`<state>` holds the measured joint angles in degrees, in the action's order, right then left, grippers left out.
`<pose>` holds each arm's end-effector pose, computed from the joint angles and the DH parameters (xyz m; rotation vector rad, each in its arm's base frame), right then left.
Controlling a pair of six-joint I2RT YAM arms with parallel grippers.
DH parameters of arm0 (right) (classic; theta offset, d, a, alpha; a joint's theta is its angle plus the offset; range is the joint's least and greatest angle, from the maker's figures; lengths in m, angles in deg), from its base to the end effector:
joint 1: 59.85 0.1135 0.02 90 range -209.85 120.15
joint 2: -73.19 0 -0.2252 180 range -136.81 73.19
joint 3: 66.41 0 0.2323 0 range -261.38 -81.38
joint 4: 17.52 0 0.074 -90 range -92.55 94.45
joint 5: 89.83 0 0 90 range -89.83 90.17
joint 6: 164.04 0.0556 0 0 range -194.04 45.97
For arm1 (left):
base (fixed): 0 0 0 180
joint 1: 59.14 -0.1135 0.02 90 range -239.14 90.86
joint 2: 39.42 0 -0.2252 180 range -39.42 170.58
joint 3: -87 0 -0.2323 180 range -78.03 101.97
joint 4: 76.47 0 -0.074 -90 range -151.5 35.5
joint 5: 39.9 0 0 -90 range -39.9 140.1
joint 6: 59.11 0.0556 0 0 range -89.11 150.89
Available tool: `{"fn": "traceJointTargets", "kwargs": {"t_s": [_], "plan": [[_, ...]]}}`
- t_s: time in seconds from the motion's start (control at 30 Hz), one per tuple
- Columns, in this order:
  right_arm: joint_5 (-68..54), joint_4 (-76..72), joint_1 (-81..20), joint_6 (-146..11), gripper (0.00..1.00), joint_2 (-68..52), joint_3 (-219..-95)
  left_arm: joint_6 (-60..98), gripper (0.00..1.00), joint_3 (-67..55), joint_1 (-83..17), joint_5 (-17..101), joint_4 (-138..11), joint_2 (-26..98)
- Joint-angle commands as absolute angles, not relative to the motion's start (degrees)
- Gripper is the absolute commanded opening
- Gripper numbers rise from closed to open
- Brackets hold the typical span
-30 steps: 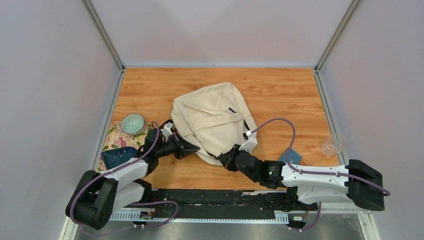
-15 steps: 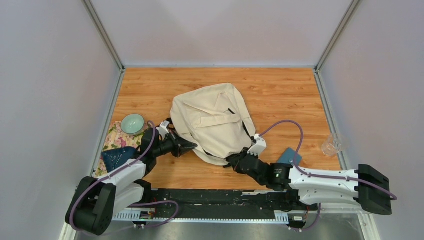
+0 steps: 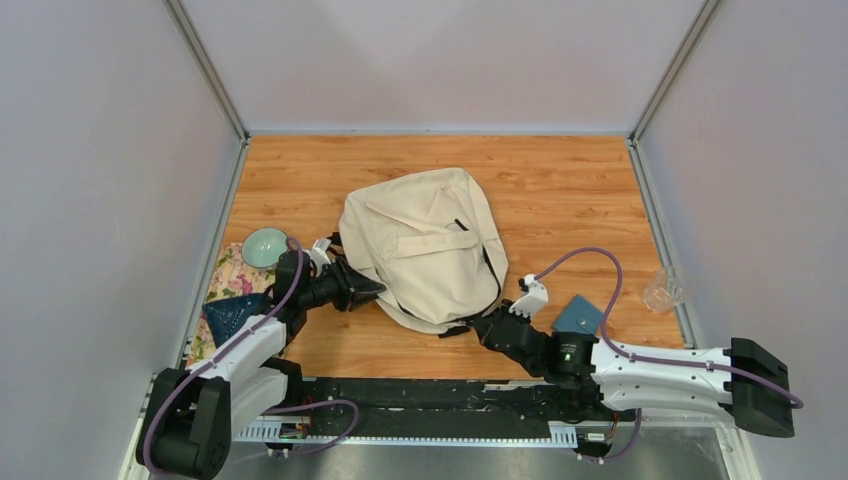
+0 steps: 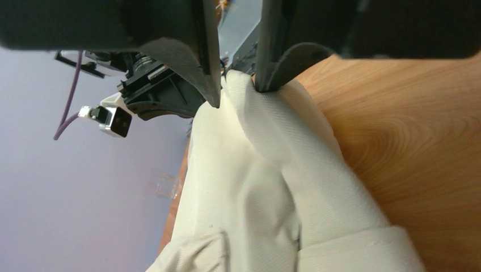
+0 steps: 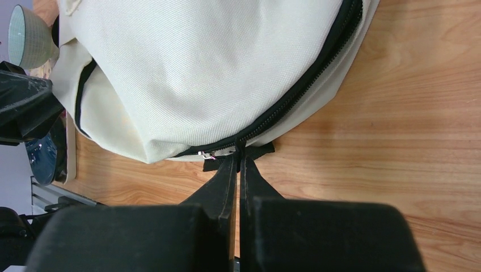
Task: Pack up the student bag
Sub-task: Zip the student bag at the center of the board.
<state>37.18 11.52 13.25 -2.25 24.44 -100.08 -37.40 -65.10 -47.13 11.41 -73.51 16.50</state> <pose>0.0846 0.1633 0.1400 0.2890 2.2228 0.6715 0.1879 -0.0755 0.1305 -0.6918 2.2768 -1.4781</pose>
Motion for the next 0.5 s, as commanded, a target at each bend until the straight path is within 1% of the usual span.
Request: {"fn": "traceJointTargets", "kwargs": {"t_s": [0.0,0.03,0.07,0.1,0.17,0.23,0.33,0.37,0.47], "plan": [[40.2,11.8,13.4,-3.5,0.0,25.0,-100.4,-26.1,0.5,-57.3,-48.4,11.7,-64.3,15.3],[40.0,11.4,13.4,-3.8,0.0,24.9,-100.5,-23.7,0.57,-56.7,-48.4,12.3,-62.5,14.5],[39.8,11.0,13.4,-4.2,0.0,24.4,-100.8,-23.3,0.67,-55.7,-48.4,12.9,-58.8,13.6],[39.6,10.1,13.4,-4.3,0.0,24.2,-101.2,-23.3,0.7,-55.5,-48.4,14.0,-57.4,11.7],[39.5,9.1,13.4,-4.6,0.0,23.2,-101.2,-26.0,0.73,-57.2,-47.8,14.0,-56.3,9.9],[39.5,7.9,13.4,-4.9,0.0,22.6,-101.7,-31.1,0.73,-61.3,-46.4,13.0,-58.1,7.5],[38.9,7.0,13.4,-5.2,0.0,21.3,-102.2,-37.8,0.74,-66.2,-40.4,16.2,-63.0,3.7],[38.8,6.9,13.4,-5.3,0.0,20.9,-102.3,-39.1,0.74,-66.9,-37.0,18.9,-64.6,3.0],[37.8,5.4,13.4,-5.5,0.0,20.5,-102.2,-41.2,0.75,-67.5,-33.1,21.3,-65.8,2.7]]}}
